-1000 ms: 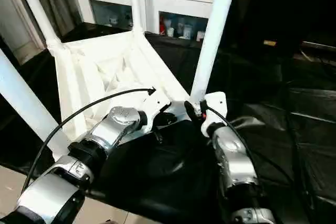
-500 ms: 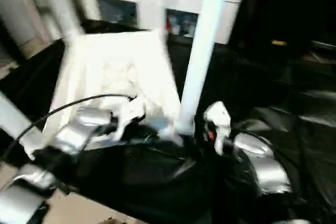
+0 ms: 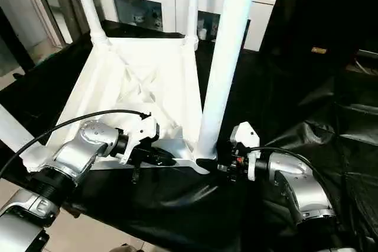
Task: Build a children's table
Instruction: Rotate leg to tighten
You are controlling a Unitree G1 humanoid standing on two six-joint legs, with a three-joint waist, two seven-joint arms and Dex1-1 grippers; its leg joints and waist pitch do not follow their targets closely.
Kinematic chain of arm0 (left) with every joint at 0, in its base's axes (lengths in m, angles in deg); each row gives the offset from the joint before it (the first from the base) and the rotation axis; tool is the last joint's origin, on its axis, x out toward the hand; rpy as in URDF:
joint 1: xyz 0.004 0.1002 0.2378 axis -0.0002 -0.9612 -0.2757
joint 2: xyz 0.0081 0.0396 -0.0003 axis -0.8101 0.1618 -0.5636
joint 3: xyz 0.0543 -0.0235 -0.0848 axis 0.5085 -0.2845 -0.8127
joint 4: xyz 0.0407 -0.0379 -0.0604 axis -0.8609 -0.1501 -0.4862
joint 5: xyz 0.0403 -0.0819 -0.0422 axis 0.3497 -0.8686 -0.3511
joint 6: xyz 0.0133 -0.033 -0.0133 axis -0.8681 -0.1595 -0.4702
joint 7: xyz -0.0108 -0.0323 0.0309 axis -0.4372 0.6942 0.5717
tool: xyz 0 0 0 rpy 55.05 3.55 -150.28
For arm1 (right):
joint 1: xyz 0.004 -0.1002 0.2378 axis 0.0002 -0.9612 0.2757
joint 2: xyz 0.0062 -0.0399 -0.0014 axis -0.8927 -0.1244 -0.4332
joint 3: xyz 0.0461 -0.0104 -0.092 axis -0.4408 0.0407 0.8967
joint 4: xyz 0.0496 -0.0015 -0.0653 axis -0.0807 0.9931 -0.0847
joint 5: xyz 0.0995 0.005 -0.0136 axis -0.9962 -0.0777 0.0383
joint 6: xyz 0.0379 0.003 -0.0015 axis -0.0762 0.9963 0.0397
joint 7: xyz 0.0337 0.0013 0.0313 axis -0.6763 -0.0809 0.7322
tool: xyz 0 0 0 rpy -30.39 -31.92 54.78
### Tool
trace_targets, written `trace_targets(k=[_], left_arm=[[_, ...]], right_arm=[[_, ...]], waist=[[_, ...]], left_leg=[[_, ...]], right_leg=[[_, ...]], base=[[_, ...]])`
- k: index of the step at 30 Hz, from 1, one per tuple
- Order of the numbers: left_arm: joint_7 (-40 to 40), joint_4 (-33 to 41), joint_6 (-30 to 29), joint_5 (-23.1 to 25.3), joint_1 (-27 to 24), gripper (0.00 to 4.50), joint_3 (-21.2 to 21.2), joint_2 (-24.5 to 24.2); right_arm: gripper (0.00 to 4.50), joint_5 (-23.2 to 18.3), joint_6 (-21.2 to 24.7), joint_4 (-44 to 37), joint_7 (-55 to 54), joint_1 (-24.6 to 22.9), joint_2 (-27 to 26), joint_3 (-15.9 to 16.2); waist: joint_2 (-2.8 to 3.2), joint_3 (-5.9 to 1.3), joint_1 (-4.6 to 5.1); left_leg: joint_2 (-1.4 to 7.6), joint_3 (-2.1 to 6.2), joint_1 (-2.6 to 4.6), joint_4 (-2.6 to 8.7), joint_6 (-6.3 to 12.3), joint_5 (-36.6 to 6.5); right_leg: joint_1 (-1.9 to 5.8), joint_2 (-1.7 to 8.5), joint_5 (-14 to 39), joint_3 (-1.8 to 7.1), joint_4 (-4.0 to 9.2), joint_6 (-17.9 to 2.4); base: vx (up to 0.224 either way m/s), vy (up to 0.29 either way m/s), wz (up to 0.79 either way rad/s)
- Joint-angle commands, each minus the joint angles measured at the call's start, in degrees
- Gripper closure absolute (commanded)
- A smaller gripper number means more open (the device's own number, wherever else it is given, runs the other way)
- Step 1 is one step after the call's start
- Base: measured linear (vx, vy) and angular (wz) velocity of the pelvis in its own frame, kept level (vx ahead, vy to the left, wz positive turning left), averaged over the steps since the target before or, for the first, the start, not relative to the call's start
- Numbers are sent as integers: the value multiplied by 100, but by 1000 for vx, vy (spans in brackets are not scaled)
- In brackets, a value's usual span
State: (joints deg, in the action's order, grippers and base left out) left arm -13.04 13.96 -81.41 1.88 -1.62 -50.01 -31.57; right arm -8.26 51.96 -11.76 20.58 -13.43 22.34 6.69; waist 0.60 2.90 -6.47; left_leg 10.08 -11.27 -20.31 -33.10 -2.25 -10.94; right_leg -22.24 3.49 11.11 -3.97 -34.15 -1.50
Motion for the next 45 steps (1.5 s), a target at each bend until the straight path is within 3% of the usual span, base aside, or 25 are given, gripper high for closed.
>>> trace_targets(k=[1, 3, 6, 8, 12, 15, 17, 18, 19, 23, 25, 30, 34, 36, 41, 45], left_arm=[[0, -47, -105, 88, -92, 450, 199, 54], [459, -207, -146, 189, -32, 450, 106, 191], [1581, -688, -278, 347, 221, 450, -142, 593], [1961, -843, -343, 383, 319, 450, -221, 743], [3180, -1342, -699, 374, 699, 450, -525, 1345], [3440, -1471, -675, 412, 789, 450, -539, 1506], [3382, -1555, -554, 484, 825, 450, -426, 1636], [3333, -1561, -517, 503, 827, 450, -397, 1652], [3230, -1527, -449, 511, 806, 450, -361, 1639], [2929, -1434, -349, 461, 734, 450, -301, 1557], [2483, -1310, -237, 425, 627, 450, -190, 1322], [1605, -1021, -18, 300, 432, 450, -61, 942], [517, -486, -82, -4, 176, 450, 31, 492], [418, -408, -123, -16, 146, 450, 43, 418], [111, -294, -108, -44, 69, 450, 45, 235], [59, -187, -164, -62, 23, 450, 47, 208]], right_arm=[[174, 20, 4, 49, -146, 24, -72, -21], [176, 170, -35, 229, -560, 61, -179, -102], [178, 499, -88, 884, -1874, 287, -507, -397], [178, 486, -18, 1032, -2250, 352, -645, -526], [179, 508, 211, 1170, -3548, 464, -1258, -815], [179, 563, 265, 1141, -3911, 485, -1498, -817], [179, 541, 201, 810, -3573, 392, -1763, -491], [144, 562, 109, 742, -3486, 370, -1778, -401], [110, 541, 43, 710, -3413, 362, -1765, -375], [87, 427, 30, 650, -3209, 358, -1652, -405], [67, 512, -119, 588, -2798, 343, -1289, -304], [67, 418, -168, 396, -2052, 267, -814, -306], [67, 238, -46, 86, -1034, 54, -252, -154], [67, 185, -11, 45, -879, 24, -150, -109], [67, 120, 68, 45, -583, 31, -85, -80], [100, 34, 83, 45, -510, 42, -137, -80]], waist=[[-74, -342, 1], [-67, -328, 5], [-57, -270, 73], [-66, -268, 131], [-60, -279, 186], [-41, -310, 179], [-41, -319, 163], [-48, -323, 152], [-43, -324, 135], [-38, -315, 137], [-52, -315, 132], [-43, -315, 129], [-55, -342, 122], [-58, -336, 108], [-51, -317, 87], [-60, -321, 82]], left_leg=[[371, 163, 27, 328, 443, -806], [371, 169, 30, 335, 422, -853], [343, 184, 85, 374, 167, -1346], [333, 209, 96, 385, 60, -1540], [333, 224, 93, 389, 46, -1628], [331, 212, 69, 380, 119, -1394], [320, 194, 53, 360, 218, -1243], [322, 194, 54, 359, 240, -1207], [322, 183, 54, 349, 282, -1154], [324, 197, 29, 367, 348, -1135], [325, 197, 37, 366, 333, -1161], [344, 196, 31, 367, 375, -1148], [378, 188, 27, 353, 492, -927], [384, 172, 21, 343, 546, -851], [382, 169, 36, 354, 441, -1018], [377, 170, 38, 353, 399, -984]], right_leg=[[269, 568, 1060, 311, 404, -1184], [260, 572, 1165, 309, 420, -1172], [221, 571, 2161, 292, 544, -982], [219, 572, 2522, 279, 575, -873], [208, 571, 2443, 291, 600, -803], [222, 563, 1866, 313, 543, -919], [234, 565, 1525, 322, 522, -1001], [250, 567, 1480, 320, 516, -1002], [249, 579, 1429, 328, 517, -1013], [266, 576, 1658, 304, 536, -956], [272, 574, 1769, 300, 546, -922], [264, 574, 1656, 318, 523, -973], [285, 571, 969, 324, 418, -1205], [278, 569, 806, 325, 404, -1286], [265, 574, 1231, 313, 439, -1248], [266, 579, 1234, 321, 438, -1217]], base=[[0, 0, 0], [0, 0, 0], [0, 0, 0], [0, 0, 0], [0, 0, 0], [0, 0, 0], [0, 0, 0], [0, 0, 0], [0, 0, 0], [0, 0, 0], [0, 0, 0], [0, 0, 0], [0, 0, 0], [0, 0, 0], [0, 0, 0], [0, 0, 0]])
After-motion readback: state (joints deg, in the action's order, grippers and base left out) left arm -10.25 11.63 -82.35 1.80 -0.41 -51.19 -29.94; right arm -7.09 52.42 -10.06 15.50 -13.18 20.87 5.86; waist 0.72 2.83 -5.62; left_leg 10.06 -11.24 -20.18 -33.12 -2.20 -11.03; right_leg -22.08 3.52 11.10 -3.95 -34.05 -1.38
